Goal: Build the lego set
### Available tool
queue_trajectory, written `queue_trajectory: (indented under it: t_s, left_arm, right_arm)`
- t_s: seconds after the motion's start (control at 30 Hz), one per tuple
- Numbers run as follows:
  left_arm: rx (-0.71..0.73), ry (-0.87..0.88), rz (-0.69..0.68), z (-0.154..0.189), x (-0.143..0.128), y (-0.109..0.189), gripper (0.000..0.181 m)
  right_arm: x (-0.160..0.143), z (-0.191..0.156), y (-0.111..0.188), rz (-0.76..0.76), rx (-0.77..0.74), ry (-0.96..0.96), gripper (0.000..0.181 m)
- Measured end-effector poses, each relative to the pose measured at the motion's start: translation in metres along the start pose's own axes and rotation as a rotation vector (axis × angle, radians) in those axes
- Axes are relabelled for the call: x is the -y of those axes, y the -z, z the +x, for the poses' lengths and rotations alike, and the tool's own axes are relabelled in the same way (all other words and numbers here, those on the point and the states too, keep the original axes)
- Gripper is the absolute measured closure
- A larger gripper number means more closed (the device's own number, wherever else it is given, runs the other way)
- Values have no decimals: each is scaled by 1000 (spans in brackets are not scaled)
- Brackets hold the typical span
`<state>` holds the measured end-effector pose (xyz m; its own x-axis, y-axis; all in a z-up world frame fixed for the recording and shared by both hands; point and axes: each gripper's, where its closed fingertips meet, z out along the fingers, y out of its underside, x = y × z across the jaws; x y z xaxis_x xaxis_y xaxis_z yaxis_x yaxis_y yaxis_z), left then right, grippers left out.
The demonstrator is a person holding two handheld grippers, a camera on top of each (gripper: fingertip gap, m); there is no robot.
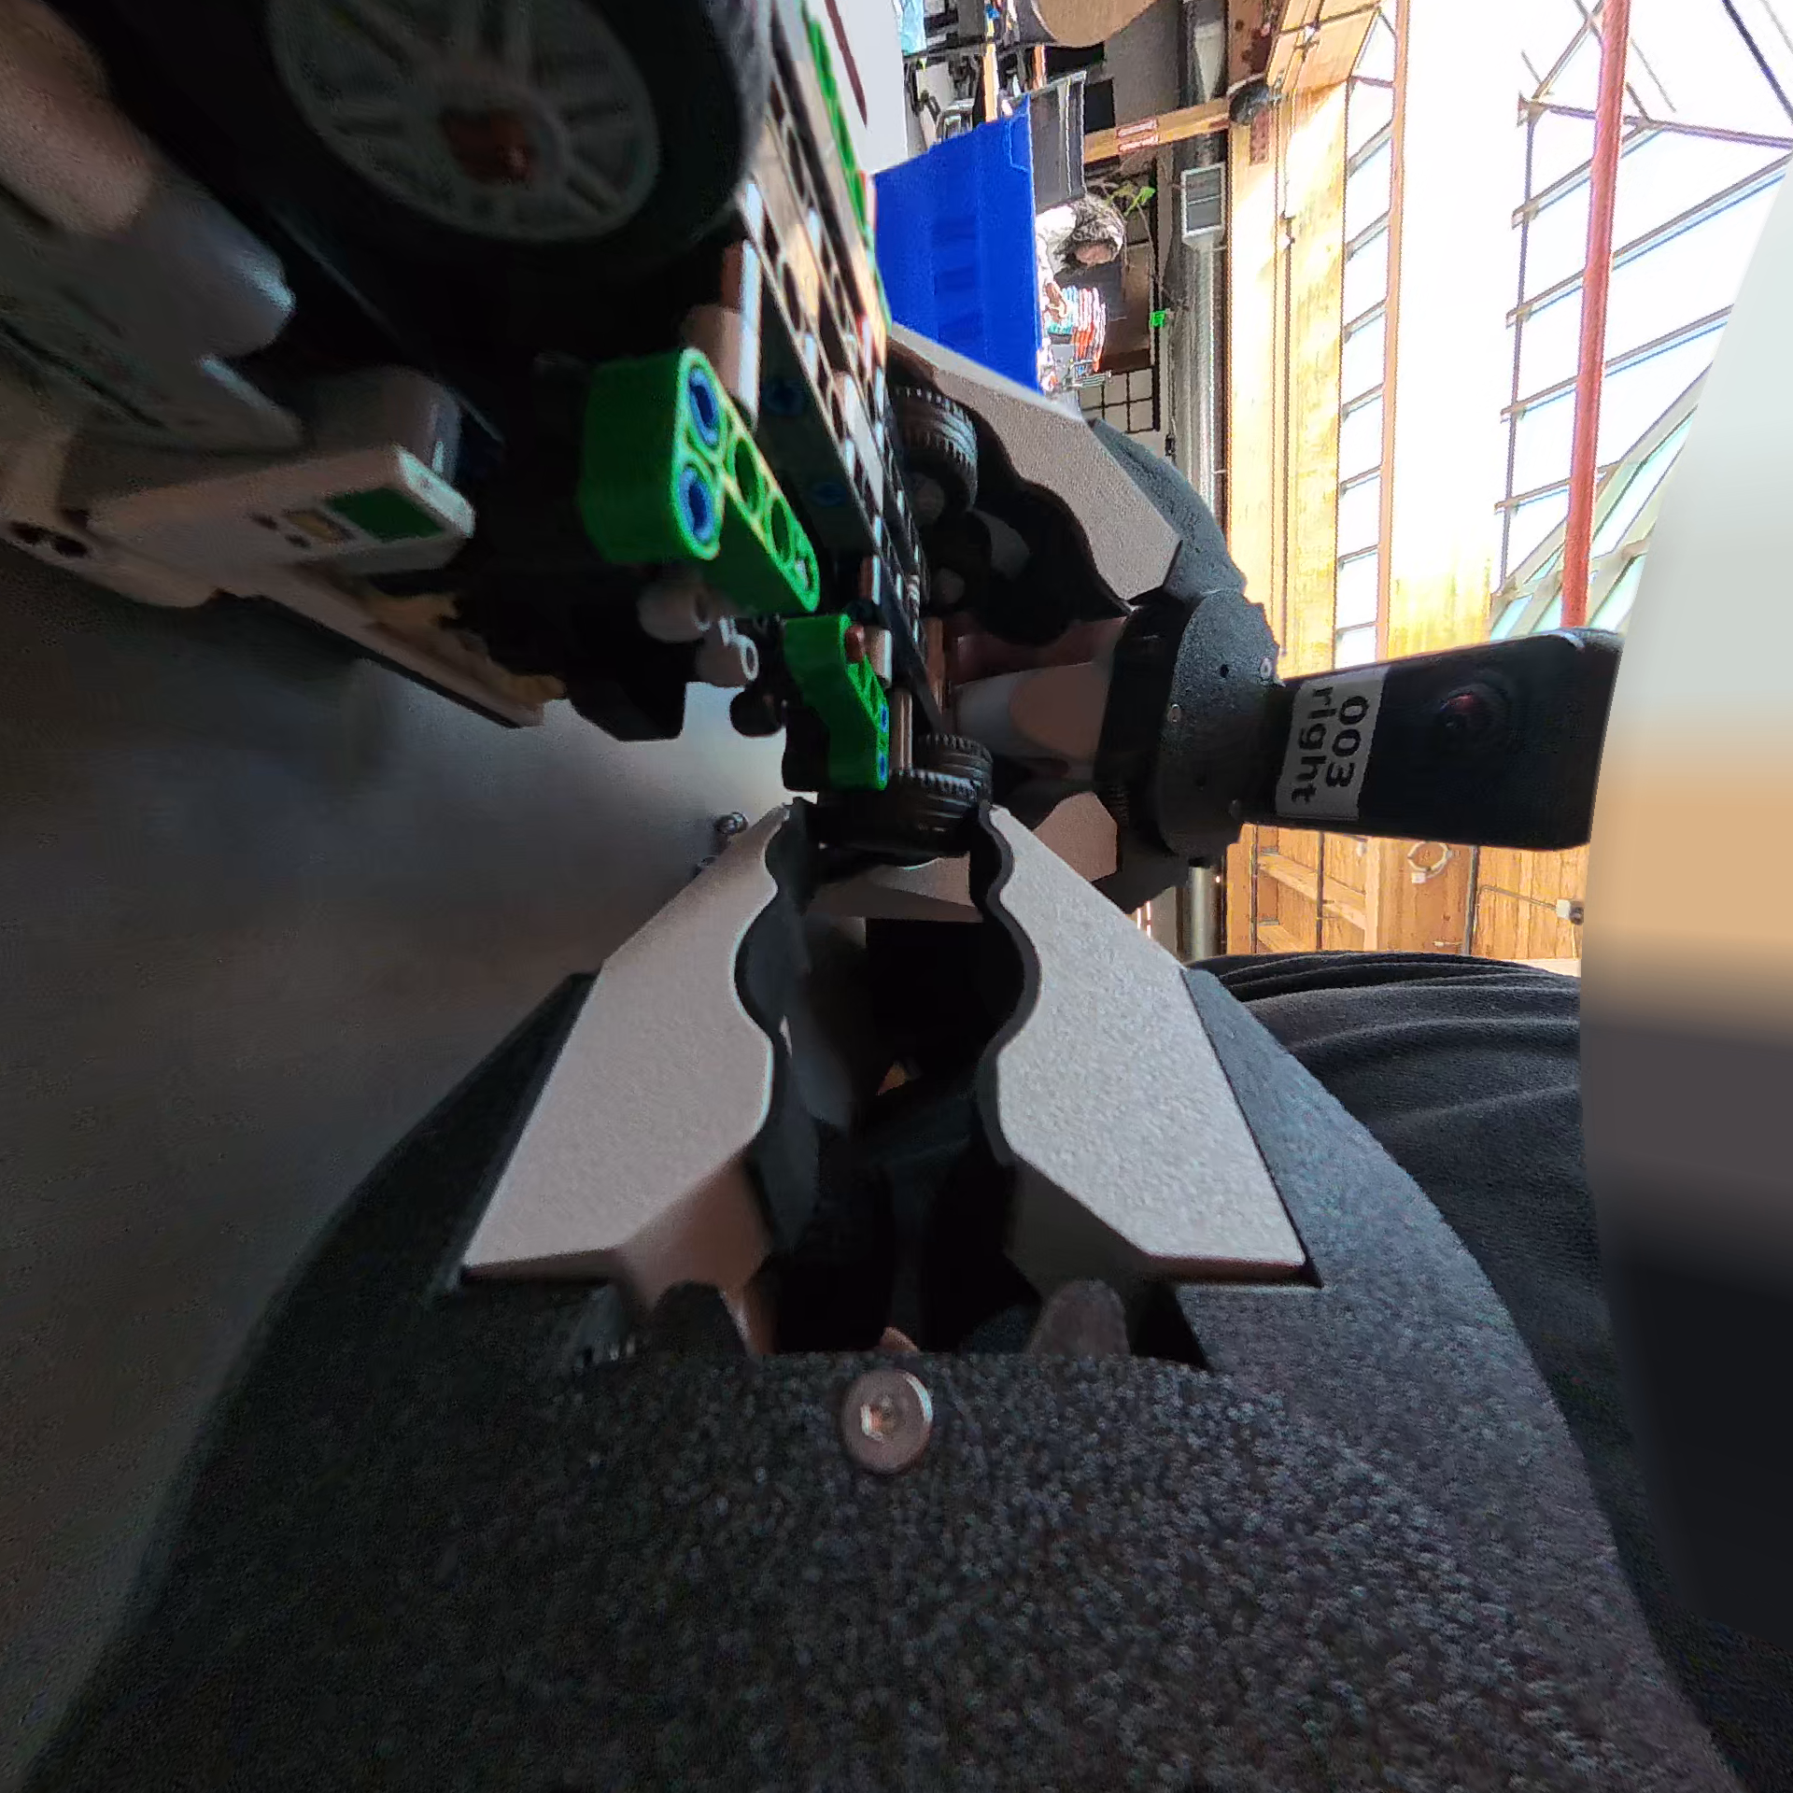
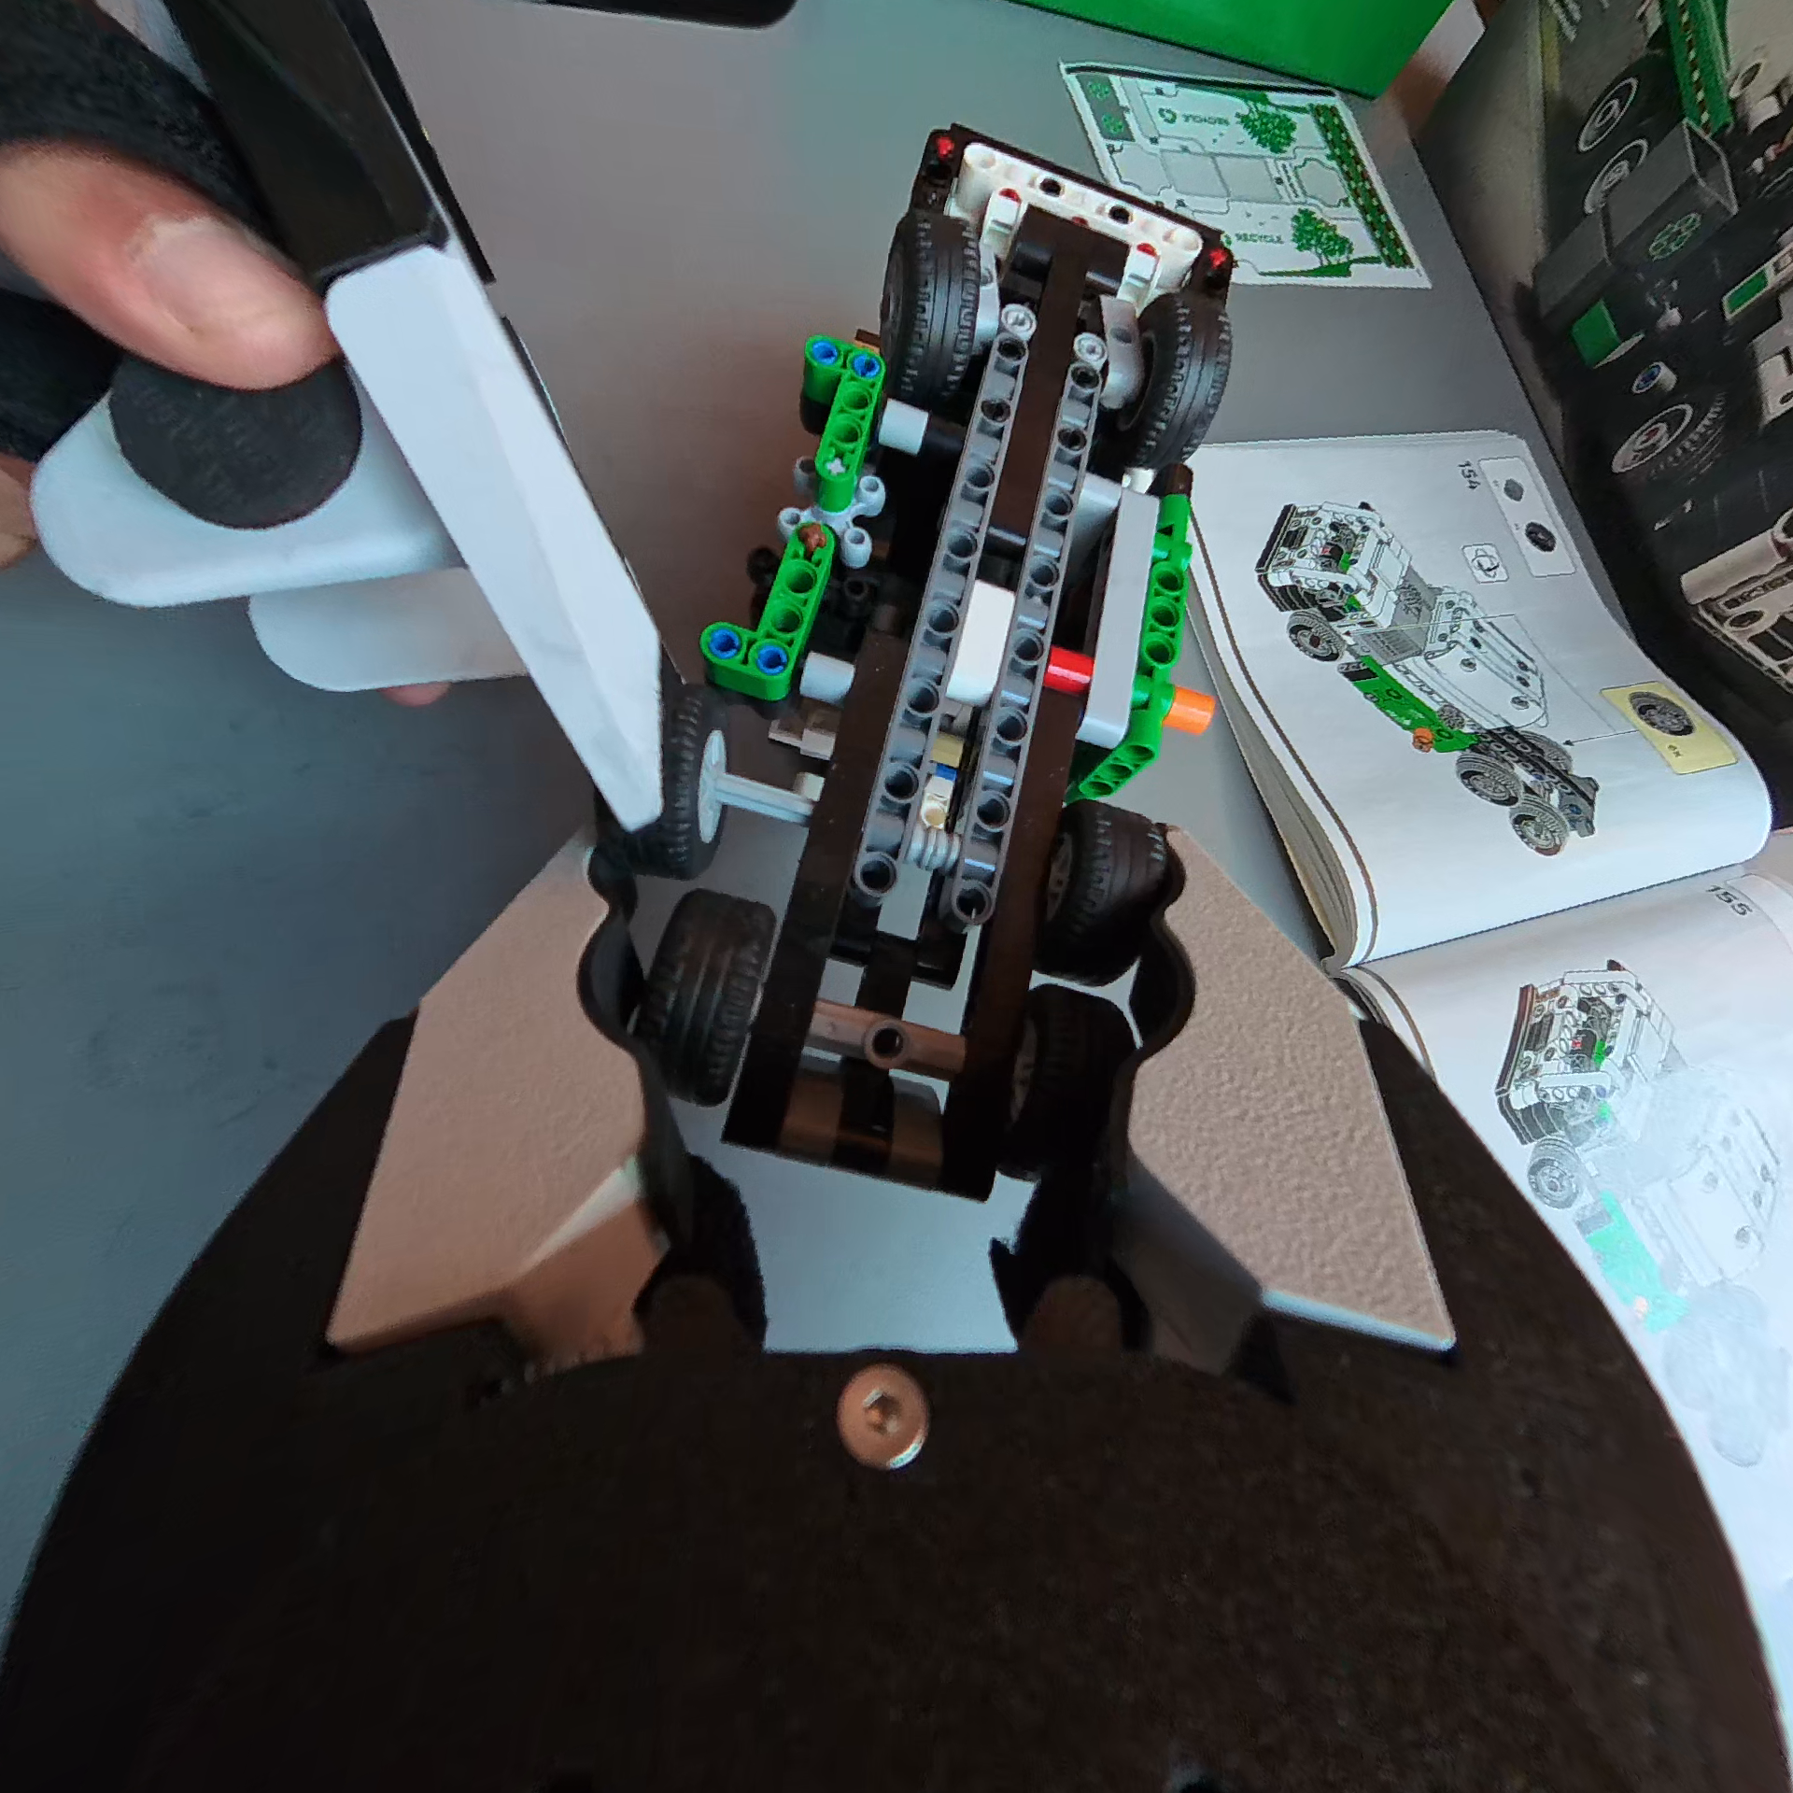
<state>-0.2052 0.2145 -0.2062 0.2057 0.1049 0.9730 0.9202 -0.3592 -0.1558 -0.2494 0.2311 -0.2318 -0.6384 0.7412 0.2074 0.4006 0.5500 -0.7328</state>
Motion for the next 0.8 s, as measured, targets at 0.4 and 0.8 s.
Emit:
queue_trajectory:
  t_s: [0.4,0.8]
  left_arm:
    - [-38,48,-99,1,-5,-7,152]
    - [-68,70,-131,4,-6,-10,152]
  right_arm:
    - [3,-14,5,10,128,-78,55]
    - [2,-4,9,18,111,-149,80]
